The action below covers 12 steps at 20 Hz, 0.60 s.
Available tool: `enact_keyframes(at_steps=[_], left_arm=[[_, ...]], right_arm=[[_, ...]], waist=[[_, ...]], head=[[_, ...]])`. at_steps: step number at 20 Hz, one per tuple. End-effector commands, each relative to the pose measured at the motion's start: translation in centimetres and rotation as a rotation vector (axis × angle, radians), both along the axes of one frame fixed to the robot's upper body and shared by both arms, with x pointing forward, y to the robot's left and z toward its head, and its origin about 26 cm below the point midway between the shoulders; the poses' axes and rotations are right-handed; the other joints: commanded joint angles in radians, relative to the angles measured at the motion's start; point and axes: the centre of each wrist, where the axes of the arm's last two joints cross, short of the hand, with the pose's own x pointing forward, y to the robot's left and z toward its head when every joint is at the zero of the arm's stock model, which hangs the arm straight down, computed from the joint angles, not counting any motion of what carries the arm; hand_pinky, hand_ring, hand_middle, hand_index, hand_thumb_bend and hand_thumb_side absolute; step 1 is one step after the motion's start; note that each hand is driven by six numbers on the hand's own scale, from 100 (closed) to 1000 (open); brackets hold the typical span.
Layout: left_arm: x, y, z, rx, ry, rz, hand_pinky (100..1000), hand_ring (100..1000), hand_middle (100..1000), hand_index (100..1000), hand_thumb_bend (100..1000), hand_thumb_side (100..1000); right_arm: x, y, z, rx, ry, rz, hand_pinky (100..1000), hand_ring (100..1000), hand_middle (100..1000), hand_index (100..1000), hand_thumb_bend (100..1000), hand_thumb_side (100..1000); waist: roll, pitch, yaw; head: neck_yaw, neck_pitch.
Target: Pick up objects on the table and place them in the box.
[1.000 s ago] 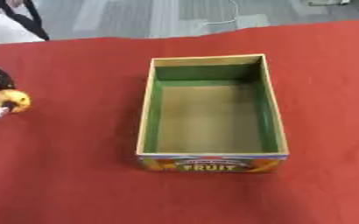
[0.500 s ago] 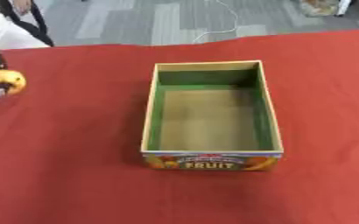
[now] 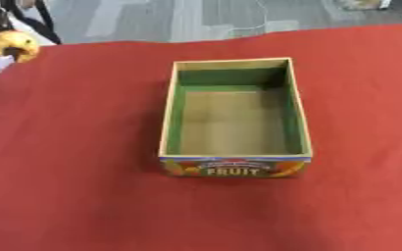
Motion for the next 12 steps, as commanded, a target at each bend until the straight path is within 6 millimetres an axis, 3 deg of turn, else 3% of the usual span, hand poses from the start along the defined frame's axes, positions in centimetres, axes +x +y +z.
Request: enact_keyframes(at_steps=[1, 12], left_arm=[[-0.2, -1.9, 2.3, -0.001, -0.037, -0.060, 329, 481, 407, 554, 100, 251], [2.1, -10.8, 4.2, -0.086, -0.036, -0.305, 315, 467, 399, 546, 100, 251]], right_arm=[[-0.4, 0.2, 0.5, -0.001, -0.026, 0.003, 862, 868, 625, 823, 100, 1000], [-0.4, 0.9, 0.7, 0.013, -0.043, 0.028, 859, 865, 627, 822, 100, 1000]], waist=[[0.001, -0.021, 0.002], [-0.008, -0.026, -0.010]], head=[[0.008, 0.009], [0.013, -0.004]])
